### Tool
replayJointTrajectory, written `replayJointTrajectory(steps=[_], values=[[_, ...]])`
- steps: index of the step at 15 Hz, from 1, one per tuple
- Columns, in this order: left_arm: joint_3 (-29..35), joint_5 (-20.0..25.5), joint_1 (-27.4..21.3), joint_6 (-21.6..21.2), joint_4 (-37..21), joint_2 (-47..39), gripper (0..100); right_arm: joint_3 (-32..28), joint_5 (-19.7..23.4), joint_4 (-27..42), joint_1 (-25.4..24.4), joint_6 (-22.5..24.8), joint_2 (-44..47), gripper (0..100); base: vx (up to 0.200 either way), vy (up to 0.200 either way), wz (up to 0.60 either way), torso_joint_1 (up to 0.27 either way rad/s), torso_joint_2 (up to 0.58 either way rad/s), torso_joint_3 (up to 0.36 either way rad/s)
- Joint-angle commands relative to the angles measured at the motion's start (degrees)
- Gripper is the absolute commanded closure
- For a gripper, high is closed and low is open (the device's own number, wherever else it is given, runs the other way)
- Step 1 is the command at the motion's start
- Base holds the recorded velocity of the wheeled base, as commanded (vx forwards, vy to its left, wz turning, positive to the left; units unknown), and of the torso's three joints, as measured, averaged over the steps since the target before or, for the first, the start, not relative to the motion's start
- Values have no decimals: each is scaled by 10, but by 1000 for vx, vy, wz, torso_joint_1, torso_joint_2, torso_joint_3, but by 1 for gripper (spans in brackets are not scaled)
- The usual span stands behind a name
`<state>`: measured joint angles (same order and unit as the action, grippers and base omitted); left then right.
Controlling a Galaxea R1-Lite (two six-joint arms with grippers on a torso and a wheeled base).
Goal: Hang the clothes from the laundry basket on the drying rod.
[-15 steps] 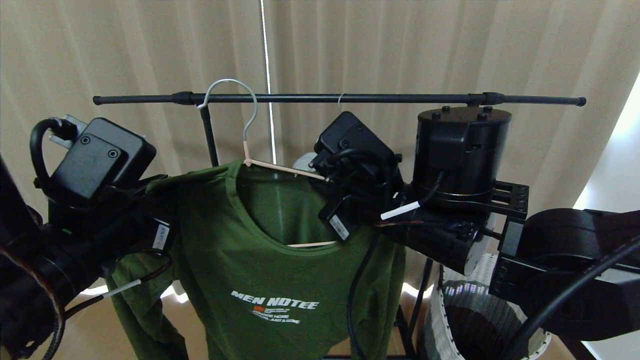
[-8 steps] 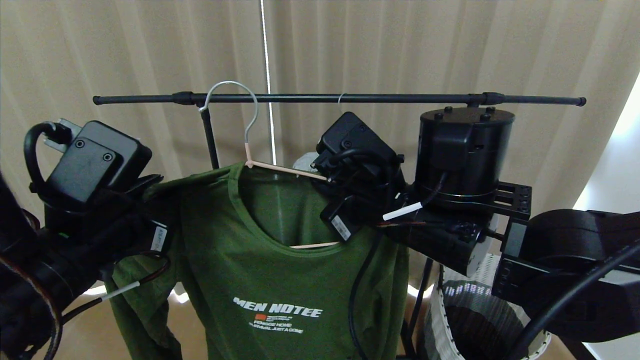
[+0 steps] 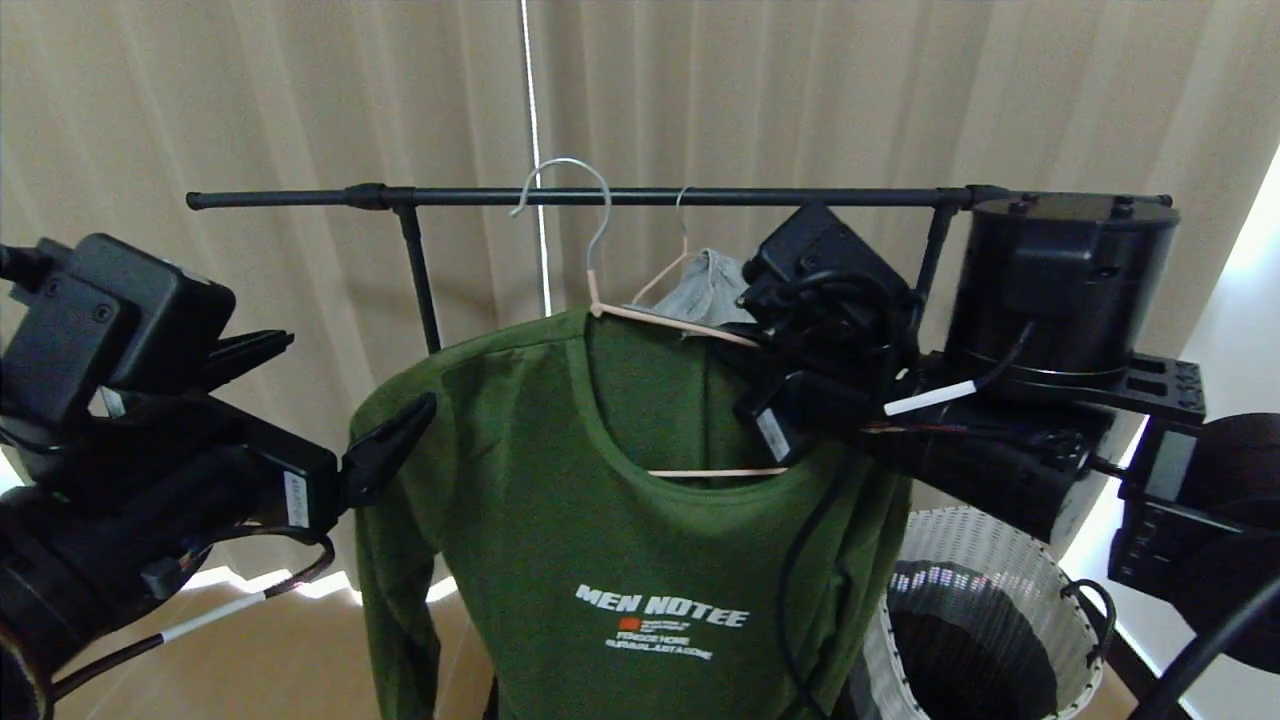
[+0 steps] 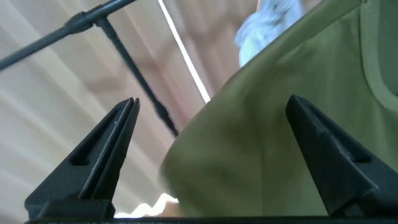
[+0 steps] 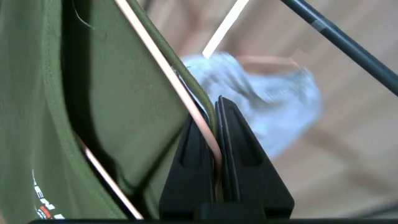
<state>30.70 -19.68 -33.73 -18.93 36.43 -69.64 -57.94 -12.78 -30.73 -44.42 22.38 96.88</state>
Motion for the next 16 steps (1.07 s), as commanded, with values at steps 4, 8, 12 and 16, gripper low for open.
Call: replayJointTrajectory(steps=[4,8,12,16], values=[[-56,91,80,45,-3,28,0,74,1,1,80,0,-121,100,0,0,0,0,0,0],[-80,198,132,40,-2,23,0,95,11,2,84,-1,-179,100,0,0,0,0,0,0],[-77,199,126,39,-1,-13,0,96,76,-1,84,-2,-194,100,0,0,0,0,0,0],[-68,198,82,42,0,-20,0,96,104,-2,83,-3,-192,100,0,0,0,0,0,0]])
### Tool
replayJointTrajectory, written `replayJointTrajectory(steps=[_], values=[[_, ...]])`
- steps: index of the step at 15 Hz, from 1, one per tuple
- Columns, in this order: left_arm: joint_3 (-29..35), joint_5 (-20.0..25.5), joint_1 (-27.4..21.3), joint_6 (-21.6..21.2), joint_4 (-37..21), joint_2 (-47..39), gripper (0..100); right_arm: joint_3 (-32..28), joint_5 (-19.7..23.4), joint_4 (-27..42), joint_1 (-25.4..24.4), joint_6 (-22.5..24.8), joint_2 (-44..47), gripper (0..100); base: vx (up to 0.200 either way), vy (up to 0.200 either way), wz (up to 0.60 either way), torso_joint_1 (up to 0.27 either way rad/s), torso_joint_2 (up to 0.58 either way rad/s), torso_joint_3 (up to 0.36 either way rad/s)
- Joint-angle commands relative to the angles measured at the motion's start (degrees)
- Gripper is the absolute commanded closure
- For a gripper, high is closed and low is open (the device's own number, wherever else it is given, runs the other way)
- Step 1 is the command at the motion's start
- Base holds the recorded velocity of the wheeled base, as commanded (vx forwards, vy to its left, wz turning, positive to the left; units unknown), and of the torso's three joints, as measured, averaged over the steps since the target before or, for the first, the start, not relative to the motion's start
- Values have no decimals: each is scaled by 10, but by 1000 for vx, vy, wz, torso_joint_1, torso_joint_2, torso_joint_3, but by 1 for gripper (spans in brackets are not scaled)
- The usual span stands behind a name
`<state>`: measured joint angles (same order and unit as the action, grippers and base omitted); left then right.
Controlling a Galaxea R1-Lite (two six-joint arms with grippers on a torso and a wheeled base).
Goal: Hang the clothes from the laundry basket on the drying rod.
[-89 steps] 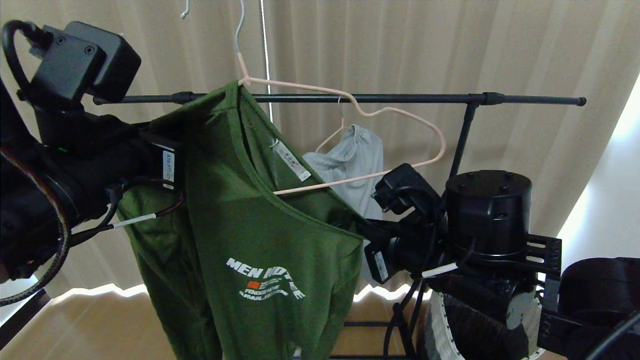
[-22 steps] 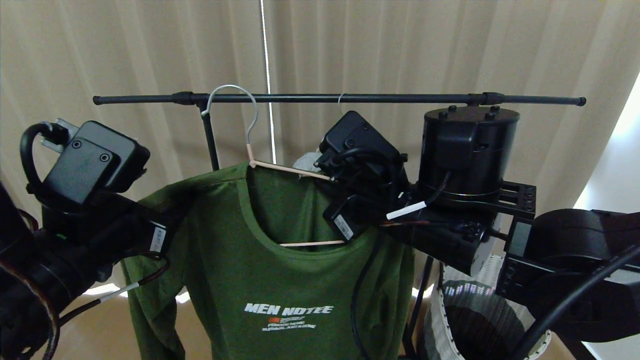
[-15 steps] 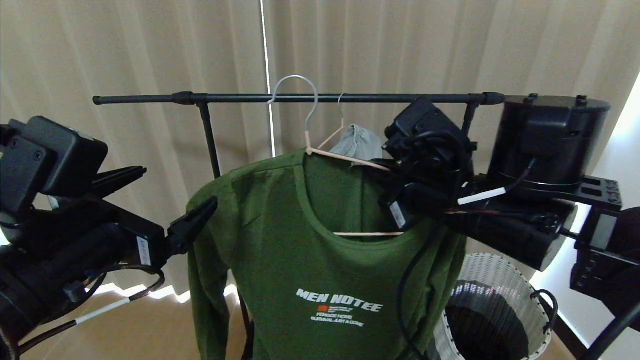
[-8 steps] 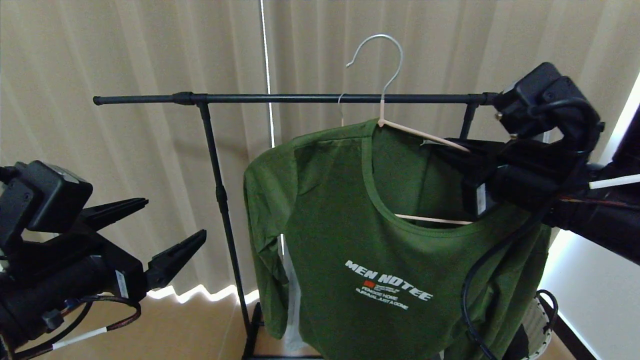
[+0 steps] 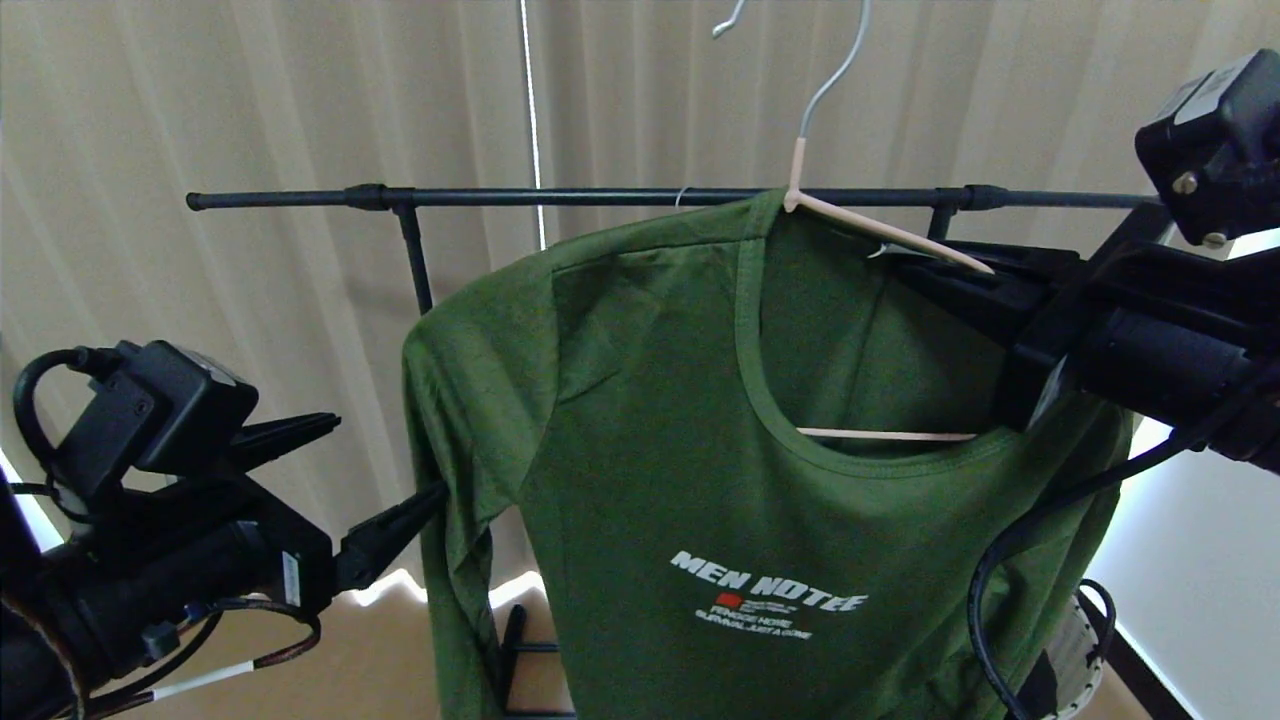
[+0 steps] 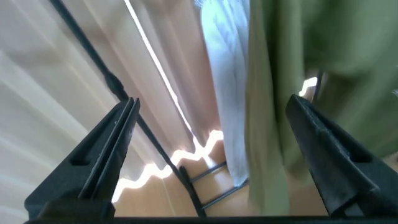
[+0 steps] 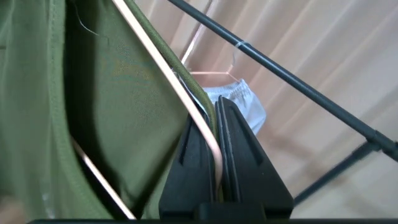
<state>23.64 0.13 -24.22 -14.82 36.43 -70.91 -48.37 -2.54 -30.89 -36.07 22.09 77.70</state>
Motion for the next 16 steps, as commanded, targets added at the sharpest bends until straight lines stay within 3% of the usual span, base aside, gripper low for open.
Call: replayJointTrajectory(steps=[1,4,5,9,13,16], values=[[3,0,-13,1,0,-7,0,1,5,0,-1,0,1,100,0,0,0,0,0,0],[2,0,-13,1,0,-7,0,2,11,0,-1,-1,-1,100,0,0,0,0,0,0],[1,0,-13,1,0,-7,100,2,12,0,-2,-2,-2,100,0,0,0,0,0,0],[-4,-5,1,0,0,-6,100,3,10,0,-1,-1,-3,100,0,0,0,0,0,0],[-61,0,118,0,2,27,100,6,5,0,36,0,-5,100,0,0,0,0,0,0],[-66,0,166,1,1,28,100,6,4,0,50,0,-12,100,0,0,0,0,0,0]])
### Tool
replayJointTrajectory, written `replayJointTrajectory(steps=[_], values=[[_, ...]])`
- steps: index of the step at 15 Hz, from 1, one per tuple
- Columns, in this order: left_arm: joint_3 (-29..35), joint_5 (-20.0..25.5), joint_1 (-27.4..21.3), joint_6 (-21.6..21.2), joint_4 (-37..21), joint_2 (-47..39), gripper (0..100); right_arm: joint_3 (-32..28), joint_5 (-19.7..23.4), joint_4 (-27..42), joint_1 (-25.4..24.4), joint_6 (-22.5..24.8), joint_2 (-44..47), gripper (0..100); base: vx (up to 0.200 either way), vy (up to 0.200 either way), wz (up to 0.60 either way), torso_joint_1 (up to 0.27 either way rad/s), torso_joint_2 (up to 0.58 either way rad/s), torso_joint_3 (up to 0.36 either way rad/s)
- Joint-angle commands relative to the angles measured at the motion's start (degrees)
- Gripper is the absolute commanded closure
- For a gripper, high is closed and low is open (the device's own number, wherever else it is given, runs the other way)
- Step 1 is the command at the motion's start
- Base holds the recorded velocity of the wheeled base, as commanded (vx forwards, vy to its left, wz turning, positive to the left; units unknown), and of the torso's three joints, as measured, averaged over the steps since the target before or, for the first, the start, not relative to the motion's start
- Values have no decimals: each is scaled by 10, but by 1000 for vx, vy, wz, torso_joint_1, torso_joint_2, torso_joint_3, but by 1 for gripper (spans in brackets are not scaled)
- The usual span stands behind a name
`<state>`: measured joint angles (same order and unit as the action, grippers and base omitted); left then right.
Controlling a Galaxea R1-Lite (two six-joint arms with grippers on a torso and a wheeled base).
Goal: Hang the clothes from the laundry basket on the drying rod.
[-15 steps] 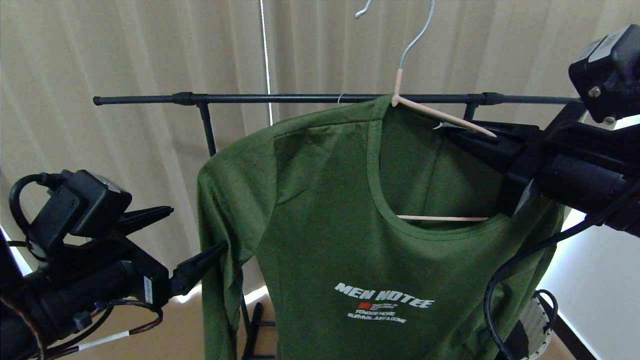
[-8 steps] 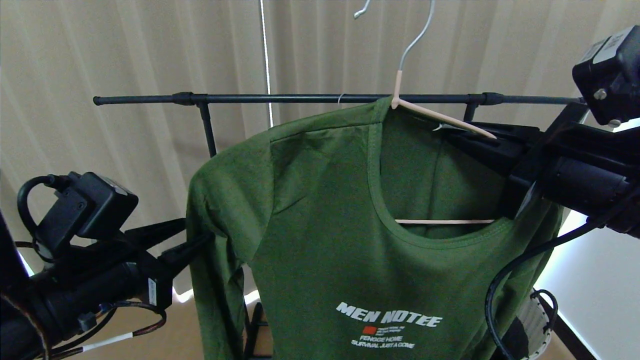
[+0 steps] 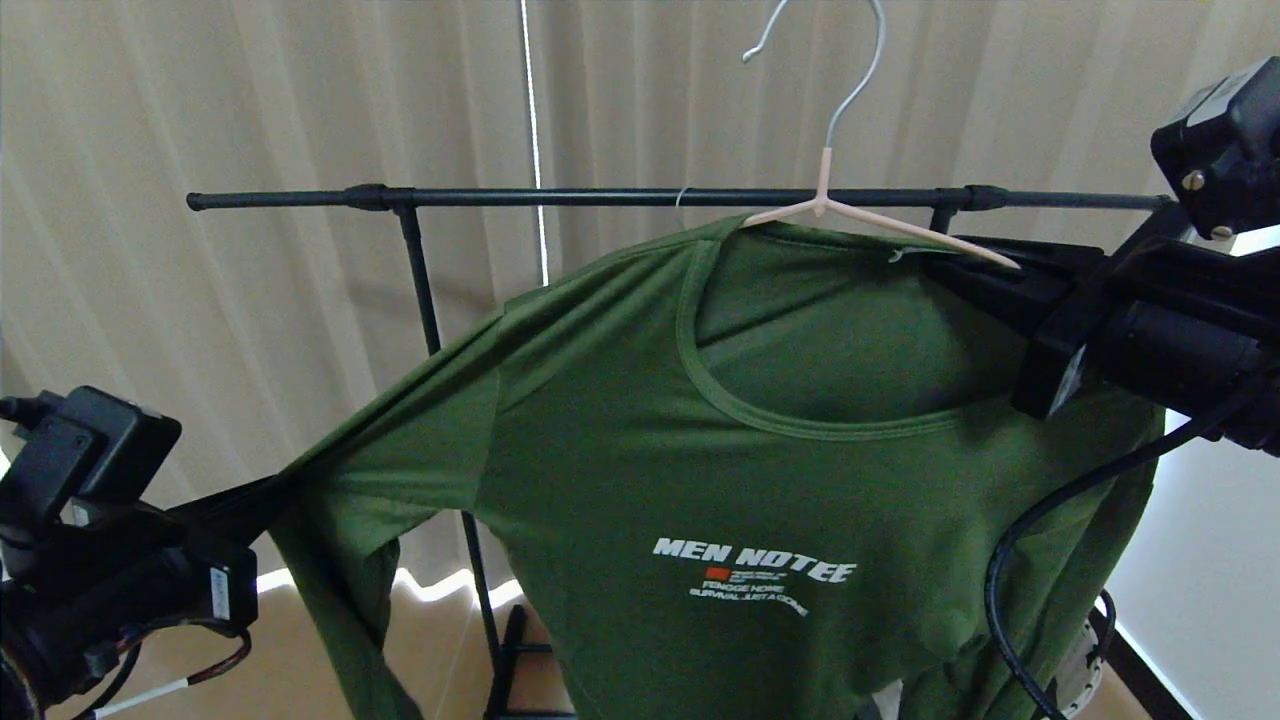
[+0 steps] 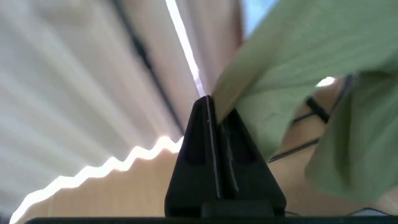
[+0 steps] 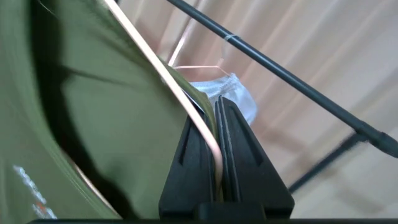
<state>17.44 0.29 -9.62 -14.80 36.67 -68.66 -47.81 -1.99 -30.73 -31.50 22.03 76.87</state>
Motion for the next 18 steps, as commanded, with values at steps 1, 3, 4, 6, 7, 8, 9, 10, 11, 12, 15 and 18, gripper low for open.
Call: replayJointTrajectory(steps=[1,3,4,6,7,8,9,10,11,12,15,18], values=[[-4,-2,28,0,-1,5,100,0,-1,-1,6,0,-4,100,0,0,0,0,0,0],[-3,-1,35,-1,-1,6,100,-3,-1,-1,5,1,-5,100,0,0,0,0,0,0],[-2,-1,34,-1,-1,7,0,-3,-1,-1,5,1,-5,100,0,0,0,0,0,0],[-1,-1,31,-1,0,9,0,-4,-1,-1,5,1,-3,100,0,0,0,0,0,0],[-2,-1,31,0,0,12,0,-5,-1,-1,5,1,-1,100,0,0,0,0,0,0],[-5,0,30,2,0,15,0,-7,-1,-1,5,1,0,100,0,0,0,0,0,0],[-6,9,30,3,0,25,0,-8,-1,-1,5,1,1,100,0,0,0,0,0,0],[-6,16,29,3,-1,31,0,-8,-1,-1,5,1,2,100,0,0,0,0,0,0],[-10,38,18,7,-1,50,0,-9,0,-1,4,2,6,100,0,0,0,0,0,0],[-12,38,13,21,-1,56,0,-14,-1,0,4,2,11,100,0,0,0,0,0,0],[-12,39,3,54,-1,50,0,-44,-1,5,-1,3,34,100,0,0,0,0,0,0],[-13,39,2,53,0,61,0,-52,-2,5,-11,3,52,100,0,0,0,0,0,0]])
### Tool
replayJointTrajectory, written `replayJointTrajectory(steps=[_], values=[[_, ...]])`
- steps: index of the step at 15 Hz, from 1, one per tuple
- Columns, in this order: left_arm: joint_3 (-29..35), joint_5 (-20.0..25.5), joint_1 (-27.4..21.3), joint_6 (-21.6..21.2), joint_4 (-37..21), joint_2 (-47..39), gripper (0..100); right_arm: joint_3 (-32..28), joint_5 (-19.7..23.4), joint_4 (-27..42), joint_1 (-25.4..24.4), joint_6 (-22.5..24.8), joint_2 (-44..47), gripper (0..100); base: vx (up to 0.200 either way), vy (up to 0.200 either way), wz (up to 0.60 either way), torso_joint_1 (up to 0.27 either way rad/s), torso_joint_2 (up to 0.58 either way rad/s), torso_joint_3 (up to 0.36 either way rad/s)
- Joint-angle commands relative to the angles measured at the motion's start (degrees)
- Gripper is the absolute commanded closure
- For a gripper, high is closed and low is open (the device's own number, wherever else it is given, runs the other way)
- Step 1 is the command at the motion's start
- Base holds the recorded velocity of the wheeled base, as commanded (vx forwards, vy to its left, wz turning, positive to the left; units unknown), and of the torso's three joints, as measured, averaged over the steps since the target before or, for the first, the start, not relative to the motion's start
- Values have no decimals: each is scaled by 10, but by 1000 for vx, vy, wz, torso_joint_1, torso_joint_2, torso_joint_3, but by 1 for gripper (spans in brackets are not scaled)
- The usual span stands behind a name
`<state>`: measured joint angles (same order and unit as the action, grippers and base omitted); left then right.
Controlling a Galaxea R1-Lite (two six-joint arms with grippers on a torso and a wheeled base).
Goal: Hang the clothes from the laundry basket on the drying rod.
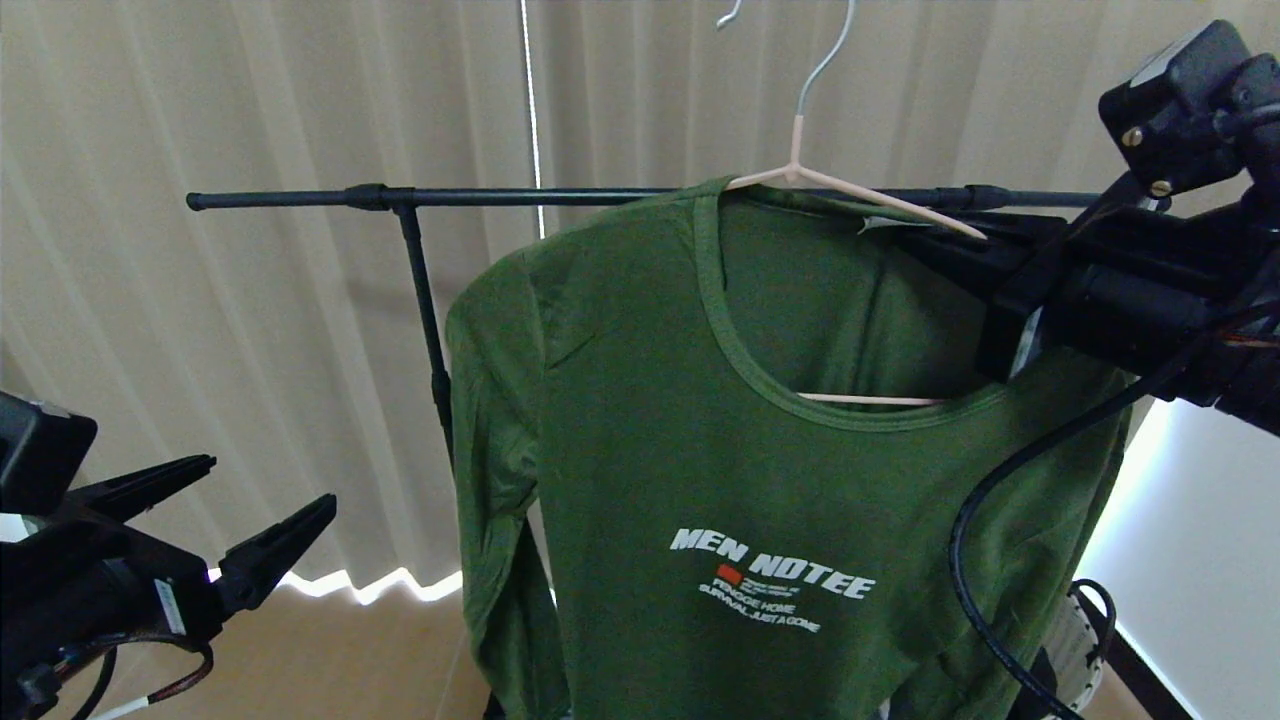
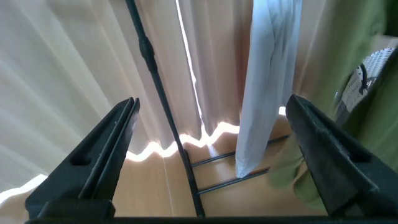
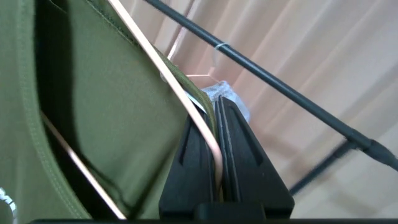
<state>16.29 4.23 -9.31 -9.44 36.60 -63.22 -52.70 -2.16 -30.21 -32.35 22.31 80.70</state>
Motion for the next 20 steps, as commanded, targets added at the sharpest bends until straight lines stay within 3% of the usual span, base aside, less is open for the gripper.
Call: replayJointTrajectory(steps=[1,2,5,15,18,20], values=[[-2,0,-1,-2,1,15,0,-2,-1,1,-3,0,14,100,0,0,0,0,0,0],[-2,0,-1,-3,1,20,0,0,-4,2,-2,1,12,100,0,0,0,0,0,0],[0,0,0,-4,1,25,0,6,-99,52,14,1,-16,100,0,0,0,0,0,0],[1,-1,3,-3,1,18,0,59,-116,264,245,19,-149,100,0,0,0,0,0,0],[1,-1,3,-1,1,17,0,59,-166,267,273,28,-148,100,0,0,0,0,0,0],[4,-1,2,-1,0,17,0,58,-175,264,273,29,-148,100,0,0,0,0,0,0]])
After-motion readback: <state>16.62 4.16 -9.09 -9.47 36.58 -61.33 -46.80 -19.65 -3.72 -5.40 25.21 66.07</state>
